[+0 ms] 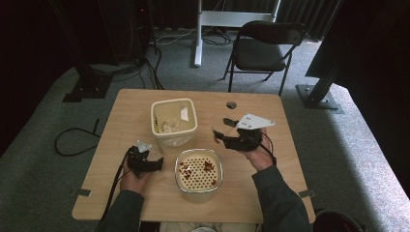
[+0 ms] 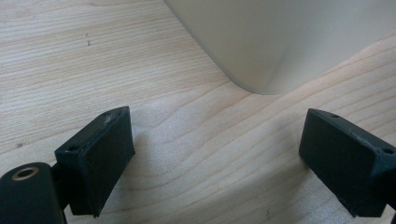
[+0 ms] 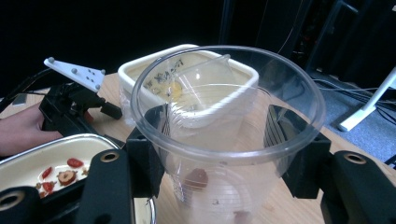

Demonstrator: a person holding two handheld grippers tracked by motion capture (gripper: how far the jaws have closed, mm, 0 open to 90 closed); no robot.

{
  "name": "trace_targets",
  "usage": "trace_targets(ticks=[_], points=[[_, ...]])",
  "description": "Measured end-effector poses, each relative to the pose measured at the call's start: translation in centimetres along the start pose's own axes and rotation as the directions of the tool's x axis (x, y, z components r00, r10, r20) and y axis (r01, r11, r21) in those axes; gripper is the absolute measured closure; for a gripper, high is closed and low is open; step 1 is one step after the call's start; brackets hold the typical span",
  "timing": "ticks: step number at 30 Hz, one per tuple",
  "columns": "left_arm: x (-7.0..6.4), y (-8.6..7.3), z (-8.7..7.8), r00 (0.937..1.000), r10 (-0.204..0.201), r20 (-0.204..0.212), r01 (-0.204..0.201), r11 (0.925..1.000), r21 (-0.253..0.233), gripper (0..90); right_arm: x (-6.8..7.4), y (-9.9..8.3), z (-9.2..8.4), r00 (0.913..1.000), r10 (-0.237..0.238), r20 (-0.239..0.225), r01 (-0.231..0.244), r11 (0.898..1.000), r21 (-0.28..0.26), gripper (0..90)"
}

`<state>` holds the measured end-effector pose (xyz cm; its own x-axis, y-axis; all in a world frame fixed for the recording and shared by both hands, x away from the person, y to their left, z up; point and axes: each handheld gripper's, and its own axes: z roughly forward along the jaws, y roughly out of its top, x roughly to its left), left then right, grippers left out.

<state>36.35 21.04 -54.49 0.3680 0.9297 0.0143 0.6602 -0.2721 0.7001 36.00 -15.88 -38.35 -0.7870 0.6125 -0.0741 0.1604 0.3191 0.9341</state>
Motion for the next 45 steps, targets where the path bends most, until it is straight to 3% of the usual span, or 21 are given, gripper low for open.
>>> trace_targets(ticks=[45], points=[[0.0, 0.0, 0.0, 1.0000, 0.001, 0.000, -0.001, 1.0000, 0.000, 10.7, -0.9, 1.8, 2.5, 0.9993, 0.029, -0.022, -0.030, 0.999, -0.030, 40.8]])
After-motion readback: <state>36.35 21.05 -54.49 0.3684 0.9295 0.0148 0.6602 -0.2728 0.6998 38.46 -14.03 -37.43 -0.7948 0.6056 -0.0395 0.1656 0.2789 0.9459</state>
